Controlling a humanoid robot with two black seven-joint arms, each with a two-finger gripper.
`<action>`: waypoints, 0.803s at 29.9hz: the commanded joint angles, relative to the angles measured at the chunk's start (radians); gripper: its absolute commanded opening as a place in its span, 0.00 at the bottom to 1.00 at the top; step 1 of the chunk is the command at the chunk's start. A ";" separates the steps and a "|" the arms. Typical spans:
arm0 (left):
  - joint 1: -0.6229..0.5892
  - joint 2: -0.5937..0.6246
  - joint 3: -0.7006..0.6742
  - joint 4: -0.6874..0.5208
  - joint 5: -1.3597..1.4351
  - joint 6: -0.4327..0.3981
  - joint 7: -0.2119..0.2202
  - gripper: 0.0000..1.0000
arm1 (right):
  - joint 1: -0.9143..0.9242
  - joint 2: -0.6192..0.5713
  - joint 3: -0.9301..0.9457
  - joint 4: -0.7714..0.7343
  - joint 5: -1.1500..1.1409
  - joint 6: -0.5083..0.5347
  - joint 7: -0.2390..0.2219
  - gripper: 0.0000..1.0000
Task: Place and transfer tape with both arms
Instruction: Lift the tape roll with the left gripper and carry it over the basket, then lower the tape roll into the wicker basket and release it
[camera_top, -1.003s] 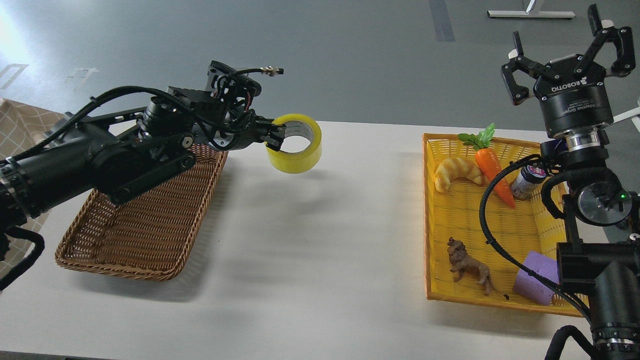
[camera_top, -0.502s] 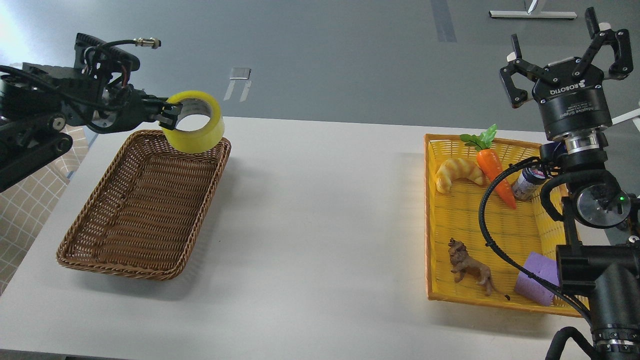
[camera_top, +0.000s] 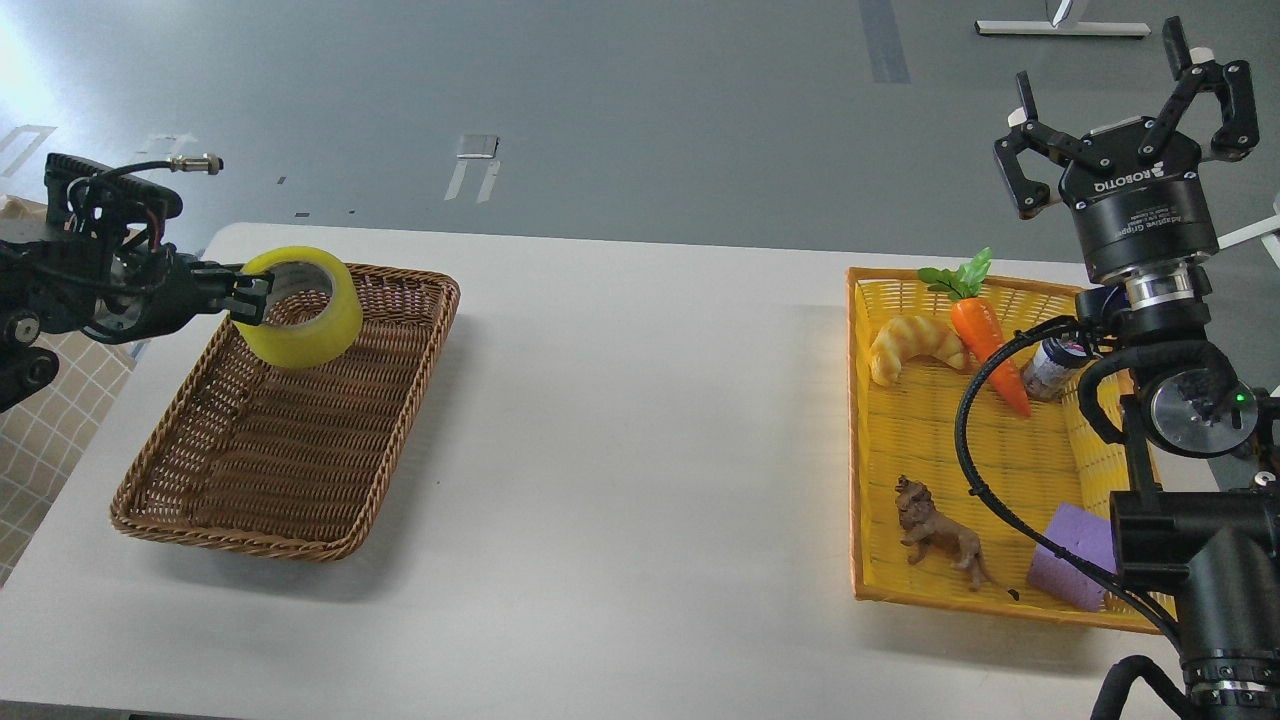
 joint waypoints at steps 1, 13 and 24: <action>0.061 -0.012 -0.001 0.002 -0.004 0.033 0.002 0.00 | -0.001 0.000 0.000 0.001 0.000 0.000 0.000 1.00; 0.122 -0.040 -0.001 0.051 -0.010 0.081 0.003 0.00 | -0.001 0.000 -0.002 0.001 0.000 0.000 0.002 1.00; 0.147 -0.078 -0.001 0.083 -0.038 0.087 0.008 0.00 | -0.008 0.000 0.000 0.001 0.000 0.001 0.002 1.00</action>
